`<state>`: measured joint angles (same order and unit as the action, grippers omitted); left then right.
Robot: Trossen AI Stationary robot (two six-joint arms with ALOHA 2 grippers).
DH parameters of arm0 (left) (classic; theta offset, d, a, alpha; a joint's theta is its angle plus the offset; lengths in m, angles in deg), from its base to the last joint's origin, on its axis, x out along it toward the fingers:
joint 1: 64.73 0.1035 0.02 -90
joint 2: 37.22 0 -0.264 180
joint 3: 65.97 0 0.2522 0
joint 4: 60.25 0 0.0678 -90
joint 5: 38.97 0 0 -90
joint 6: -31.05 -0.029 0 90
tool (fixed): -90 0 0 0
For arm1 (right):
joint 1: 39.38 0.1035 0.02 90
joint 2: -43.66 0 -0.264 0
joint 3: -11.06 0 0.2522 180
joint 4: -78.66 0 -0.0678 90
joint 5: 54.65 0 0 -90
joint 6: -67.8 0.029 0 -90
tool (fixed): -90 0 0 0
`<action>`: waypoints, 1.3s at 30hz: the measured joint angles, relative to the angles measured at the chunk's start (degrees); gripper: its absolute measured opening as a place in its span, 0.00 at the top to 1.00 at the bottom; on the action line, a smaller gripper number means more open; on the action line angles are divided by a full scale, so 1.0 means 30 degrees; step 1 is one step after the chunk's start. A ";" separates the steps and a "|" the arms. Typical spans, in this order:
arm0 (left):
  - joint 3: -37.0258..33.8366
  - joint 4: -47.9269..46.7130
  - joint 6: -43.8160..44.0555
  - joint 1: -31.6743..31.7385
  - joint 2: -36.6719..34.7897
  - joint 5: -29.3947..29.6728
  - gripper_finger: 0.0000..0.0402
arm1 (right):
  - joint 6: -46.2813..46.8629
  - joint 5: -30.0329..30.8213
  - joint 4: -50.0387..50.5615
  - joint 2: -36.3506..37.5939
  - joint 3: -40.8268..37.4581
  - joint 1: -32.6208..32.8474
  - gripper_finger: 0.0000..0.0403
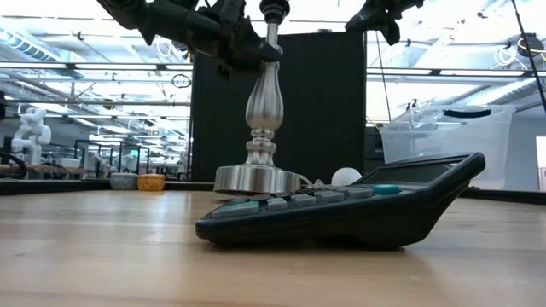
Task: Screw lightbulb
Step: Remove the light bulb from the lamp, then return to Home Position
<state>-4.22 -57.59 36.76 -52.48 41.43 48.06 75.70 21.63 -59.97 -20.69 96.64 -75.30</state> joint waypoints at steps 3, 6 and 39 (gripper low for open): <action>0.0000 0.0016 0.0657 -0.0007 -0.0010 -0.0293 0.55 | 0.0000 -0.0064 0.0036 0.0000 0.0000 0.0007 0.96; -0.0006 -0.0024 0.1155 -0.0022 -0.0016 -0.0711 0.46 | -0.0020 -0.0064 0.0025 0.0000 0.0000 0.0007 0.96; -0.0041 -1.2610 -0.2048 0.3232 -1.3741 0.0357 0.99 | -0.2252 -0.4559 -0.1265 0.1313 -0.0021 0.0763 1.00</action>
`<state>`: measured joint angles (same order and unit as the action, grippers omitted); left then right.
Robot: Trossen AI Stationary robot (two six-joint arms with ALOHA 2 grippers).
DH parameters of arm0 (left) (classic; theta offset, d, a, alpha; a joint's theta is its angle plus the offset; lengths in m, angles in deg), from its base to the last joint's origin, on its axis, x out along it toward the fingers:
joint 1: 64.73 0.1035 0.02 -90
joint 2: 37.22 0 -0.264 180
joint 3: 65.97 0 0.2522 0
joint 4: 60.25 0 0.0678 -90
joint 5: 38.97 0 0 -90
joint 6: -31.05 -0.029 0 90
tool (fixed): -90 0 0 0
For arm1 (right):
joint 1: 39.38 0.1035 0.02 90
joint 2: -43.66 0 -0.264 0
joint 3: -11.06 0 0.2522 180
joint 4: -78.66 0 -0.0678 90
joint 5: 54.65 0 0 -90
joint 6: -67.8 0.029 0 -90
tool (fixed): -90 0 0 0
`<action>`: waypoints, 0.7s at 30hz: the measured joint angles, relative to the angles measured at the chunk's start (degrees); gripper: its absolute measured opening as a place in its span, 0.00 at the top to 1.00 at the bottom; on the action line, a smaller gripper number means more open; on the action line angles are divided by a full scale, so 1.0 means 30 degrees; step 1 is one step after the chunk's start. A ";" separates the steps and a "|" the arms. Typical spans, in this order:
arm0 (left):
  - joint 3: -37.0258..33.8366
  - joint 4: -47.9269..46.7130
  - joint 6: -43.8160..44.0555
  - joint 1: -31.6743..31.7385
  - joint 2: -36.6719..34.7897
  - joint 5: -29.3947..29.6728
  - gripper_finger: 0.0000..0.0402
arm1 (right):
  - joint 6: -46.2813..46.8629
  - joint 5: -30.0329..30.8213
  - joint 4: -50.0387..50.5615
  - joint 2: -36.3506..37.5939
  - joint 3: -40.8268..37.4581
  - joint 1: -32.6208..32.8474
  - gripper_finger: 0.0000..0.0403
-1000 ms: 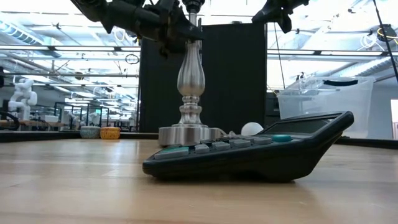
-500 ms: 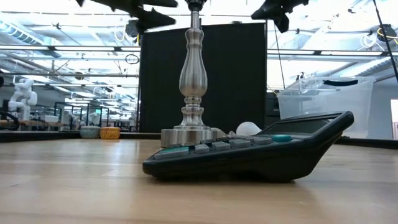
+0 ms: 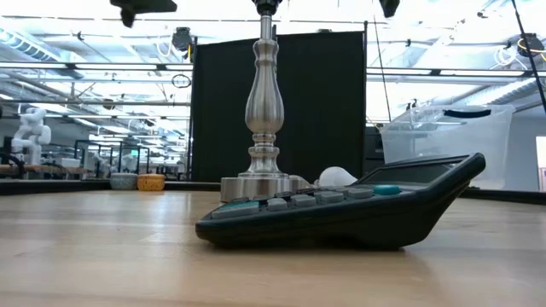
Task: Screw lightbulb
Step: Return to Home Position
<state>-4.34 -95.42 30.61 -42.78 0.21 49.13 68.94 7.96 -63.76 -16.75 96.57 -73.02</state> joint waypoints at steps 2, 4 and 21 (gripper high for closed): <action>-0.0302 0.0245 -0.0054 0.0253 -0.0926 0.0298 0.99 | -0.0086 -0.0011 -0.0622 0.0785 -0.0229 -0.0140 1.00; -0.1046 0.0805 0.0014 0.0501 -0.2034 0.0402 1.00 | 0.0282 -0.0001 -0.1713 0.1835 -0.1082 -0.0365 1.00; -1.0295 0.8459 0.5563 0.0848 -0.6592 -0.0191 1.00 | 0.7440 0.0201 -1.2616 1.0455 -1.4741 -0.1165 1.00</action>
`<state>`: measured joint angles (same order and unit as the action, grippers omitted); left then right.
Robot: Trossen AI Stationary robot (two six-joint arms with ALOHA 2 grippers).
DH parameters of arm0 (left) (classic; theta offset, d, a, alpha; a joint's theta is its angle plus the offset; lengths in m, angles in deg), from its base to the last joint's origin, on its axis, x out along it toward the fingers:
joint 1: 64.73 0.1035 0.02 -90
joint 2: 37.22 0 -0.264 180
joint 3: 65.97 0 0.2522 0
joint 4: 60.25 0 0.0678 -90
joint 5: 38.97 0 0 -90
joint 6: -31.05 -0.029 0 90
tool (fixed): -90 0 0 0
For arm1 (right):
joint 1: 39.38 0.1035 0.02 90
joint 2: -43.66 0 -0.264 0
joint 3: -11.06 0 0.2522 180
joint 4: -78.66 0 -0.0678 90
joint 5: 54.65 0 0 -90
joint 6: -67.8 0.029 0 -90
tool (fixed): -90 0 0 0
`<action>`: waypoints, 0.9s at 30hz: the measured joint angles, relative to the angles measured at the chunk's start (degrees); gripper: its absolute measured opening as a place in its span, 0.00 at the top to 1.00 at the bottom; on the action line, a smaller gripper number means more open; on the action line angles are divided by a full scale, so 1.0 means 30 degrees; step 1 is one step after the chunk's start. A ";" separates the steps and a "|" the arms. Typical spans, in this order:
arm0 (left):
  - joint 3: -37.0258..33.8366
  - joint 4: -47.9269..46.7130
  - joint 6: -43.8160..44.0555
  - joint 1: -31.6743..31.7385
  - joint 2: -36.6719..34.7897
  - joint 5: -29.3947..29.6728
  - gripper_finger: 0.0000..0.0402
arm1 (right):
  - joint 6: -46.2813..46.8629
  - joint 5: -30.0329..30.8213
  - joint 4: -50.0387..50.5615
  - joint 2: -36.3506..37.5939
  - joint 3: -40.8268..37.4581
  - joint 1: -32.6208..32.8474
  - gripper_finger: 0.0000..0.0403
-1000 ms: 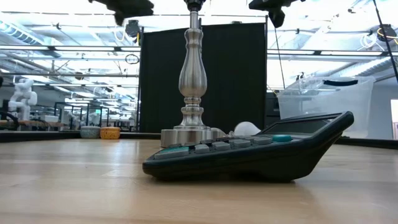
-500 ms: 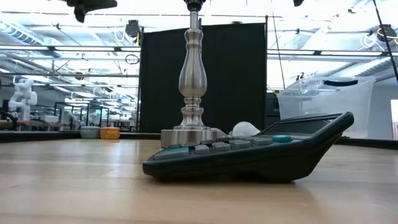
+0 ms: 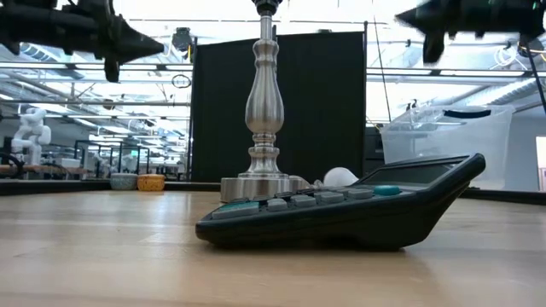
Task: Screw lightbulb
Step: Return to Home Position
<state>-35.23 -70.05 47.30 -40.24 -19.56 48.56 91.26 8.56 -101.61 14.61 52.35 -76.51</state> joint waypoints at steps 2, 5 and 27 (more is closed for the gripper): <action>-0.0269 0.0023 -0.0069 0.0000 0.0109 0.0013 1.00 | 0.0217 0.0556 0.0002 0.0151 -0.1064 -0.0006 1.00; -0.0883 0.0200 -0.0134 0.0007 0.0246 0.0323 1.00 | 0.0474 0.1033 -0.1494 0.0144 -0.2657 -0.0006 1.00; -0.5510 0.5316 -0.4863 -0.0609 0.0246 0.0581 1.00 | -0.8215 0.0386 -0.1974 0.1279 -0.7484 0.0023 1.00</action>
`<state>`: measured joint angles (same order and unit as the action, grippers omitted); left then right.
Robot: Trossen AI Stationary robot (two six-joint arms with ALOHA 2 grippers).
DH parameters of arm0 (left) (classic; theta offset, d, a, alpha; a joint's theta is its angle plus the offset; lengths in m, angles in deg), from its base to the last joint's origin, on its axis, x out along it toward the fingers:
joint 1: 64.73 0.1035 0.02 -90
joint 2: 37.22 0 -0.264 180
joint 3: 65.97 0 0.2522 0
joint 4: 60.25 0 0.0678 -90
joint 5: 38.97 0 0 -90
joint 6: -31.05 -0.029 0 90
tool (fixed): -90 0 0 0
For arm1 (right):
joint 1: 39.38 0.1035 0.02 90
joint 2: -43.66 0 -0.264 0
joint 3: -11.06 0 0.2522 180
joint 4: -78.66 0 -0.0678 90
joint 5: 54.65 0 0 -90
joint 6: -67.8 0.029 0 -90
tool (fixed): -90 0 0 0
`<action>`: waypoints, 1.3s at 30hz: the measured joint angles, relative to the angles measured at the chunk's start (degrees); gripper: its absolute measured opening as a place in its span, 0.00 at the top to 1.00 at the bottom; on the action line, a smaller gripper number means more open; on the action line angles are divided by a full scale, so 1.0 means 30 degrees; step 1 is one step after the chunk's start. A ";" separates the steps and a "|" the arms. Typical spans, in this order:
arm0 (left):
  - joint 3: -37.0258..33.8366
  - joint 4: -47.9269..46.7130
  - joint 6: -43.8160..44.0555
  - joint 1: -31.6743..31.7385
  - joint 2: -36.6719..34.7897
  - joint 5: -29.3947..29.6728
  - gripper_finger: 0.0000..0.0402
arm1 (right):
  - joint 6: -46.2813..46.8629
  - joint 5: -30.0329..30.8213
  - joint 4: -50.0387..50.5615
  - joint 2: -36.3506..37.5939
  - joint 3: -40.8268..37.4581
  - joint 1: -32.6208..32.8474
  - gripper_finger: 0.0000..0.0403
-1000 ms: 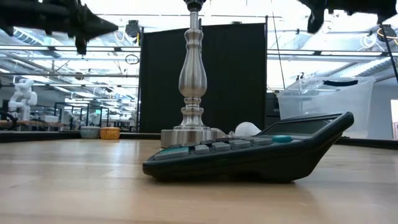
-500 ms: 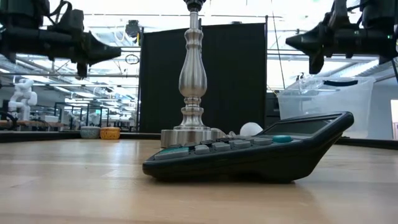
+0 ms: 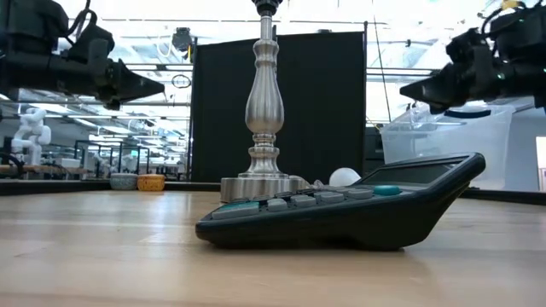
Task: Screw lightbulb
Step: Return to Home Position
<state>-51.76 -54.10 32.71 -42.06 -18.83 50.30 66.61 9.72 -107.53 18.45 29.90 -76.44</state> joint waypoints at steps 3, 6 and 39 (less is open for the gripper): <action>0.0000 0.0078 -0.1147 -0.0398 -0.0015 0.0021 1.00 | -0.1043 -0.0035 0.0016 0.1515 -0.0941 0.0015 1.00; 0.0000 0.0076 -0.2172 -0.0585 -0.0015 -0.0022 1.00 | -0.1576 -0.0827 0.1159 0.3438 -0.1462 0.0015 1.00; 0.0000 -0.2694 -0.2249 -0.1105 -0.0913 0.2439 1.00 | -0.0732 0.0446 0.5155 0.8351 -0.1412 0.0138 1.00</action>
<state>-51.76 -62.18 25.97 -45.38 -21.56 57.62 64.42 11.06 -92.06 43.50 25.66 -76.03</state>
